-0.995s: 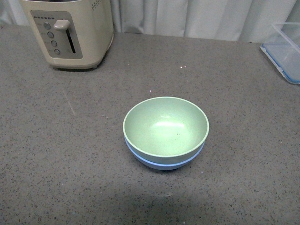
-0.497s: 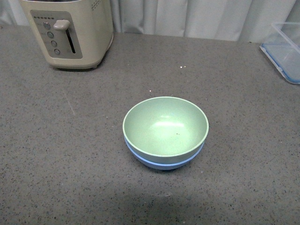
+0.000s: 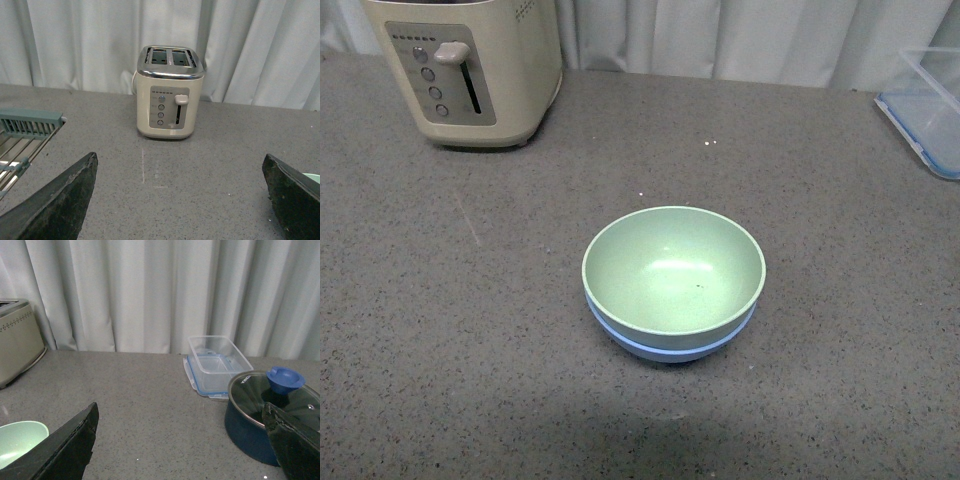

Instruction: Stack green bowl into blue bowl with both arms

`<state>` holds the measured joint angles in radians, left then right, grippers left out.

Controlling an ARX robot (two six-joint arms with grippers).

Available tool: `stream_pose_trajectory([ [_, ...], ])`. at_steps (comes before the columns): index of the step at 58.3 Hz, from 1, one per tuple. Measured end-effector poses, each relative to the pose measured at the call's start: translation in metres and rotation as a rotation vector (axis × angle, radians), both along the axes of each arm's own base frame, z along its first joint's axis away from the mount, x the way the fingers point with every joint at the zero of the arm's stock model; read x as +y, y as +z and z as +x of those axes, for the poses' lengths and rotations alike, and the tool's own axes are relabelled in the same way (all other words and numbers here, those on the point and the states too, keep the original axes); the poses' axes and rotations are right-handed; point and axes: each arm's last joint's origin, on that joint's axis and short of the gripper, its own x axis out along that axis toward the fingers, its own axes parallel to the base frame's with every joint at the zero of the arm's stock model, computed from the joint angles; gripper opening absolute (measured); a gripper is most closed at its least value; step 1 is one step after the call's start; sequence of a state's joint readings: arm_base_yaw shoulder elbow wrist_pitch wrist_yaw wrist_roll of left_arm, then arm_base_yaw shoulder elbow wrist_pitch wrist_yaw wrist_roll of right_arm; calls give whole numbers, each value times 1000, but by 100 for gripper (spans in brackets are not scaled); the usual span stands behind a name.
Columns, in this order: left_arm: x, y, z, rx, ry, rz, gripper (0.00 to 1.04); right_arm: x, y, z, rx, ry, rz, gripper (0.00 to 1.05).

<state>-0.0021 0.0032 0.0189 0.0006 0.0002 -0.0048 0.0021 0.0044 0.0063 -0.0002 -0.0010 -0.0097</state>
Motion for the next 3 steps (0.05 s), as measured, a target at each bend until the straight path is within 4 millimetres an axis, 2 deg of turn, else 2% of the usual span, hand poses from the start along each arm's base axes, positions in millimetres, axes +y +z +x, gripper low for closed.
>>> stream_pose_trajectory([
  [3,0,0,0,0,0,0,98,0,0,0,0,0,0,96],
])
